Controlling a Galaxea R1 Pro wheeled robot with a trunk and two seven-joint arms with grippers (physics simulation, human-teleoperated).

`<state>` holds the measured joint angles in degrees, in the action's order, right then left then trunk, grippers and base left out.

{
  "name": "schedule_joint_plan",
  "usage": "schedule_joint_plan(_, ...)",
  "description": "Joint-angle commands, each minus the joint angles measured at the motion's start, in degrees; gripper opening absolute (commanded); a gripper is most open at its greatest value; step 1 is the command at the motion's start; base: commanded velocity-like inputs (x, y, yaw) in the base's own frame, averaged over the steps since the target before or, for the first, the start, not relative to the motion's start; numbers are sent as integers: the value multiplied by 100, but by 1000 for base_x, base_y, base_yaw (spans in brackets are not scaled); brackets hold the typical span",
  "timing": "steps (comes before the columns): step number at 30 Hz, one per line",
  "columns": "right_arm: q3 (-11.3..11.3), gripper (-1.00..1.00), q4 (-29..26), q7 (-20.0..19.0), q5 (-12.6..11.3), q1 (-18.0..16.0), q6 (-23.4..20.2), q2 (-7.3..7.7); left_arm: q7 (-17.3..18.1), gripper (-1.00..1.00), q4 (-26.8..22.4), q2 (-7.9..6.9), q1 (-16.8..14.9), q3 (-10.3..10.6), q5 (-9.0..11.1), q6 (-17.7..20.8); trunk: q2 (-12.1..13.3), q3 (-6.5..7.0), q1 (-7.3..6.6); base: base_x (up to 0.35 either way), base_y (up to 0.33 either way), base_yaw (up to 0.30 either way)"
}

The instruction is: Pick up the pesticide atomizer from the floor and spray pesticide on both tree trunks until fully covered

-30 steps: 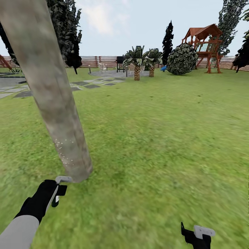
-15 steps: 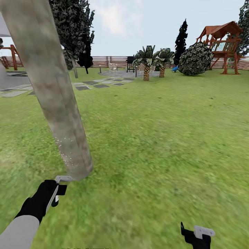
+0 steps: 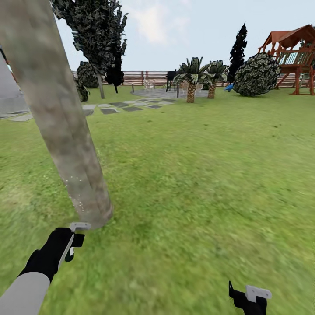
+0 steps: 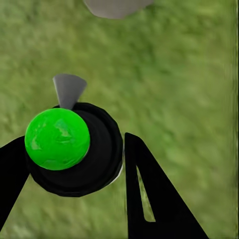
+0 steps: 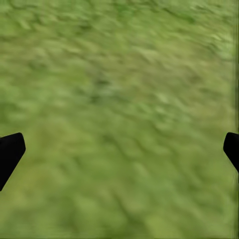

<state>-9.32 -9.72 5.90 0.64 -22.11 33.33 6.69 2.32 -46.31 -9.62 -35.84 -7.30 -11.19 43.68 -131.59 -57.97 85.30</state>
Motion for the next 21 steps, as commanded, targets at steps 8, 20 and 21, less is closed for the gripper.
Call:
schedule_joint_plan(8, -8, 100, 6, 8, 7, -4, 16, -1, 23, -100, -9, -5, -4, -15, -50, 27, -2, -5, 1, 178, -240, 206)
schedule_joint_plan(20, -8, 100, 6, 8, 13, -4, 16, -1, 23, -100, -21, -5, -5, -17, -46, 25, -2, -5, 1, 127, -246, 277)
schedule_joint_plan(21, -8, 100, 6, 8, 12, -4, 16, -1, 23, -100, -23, -3, -6, -17, -44, 24, -2, -5, 1, 6, -271, 277)
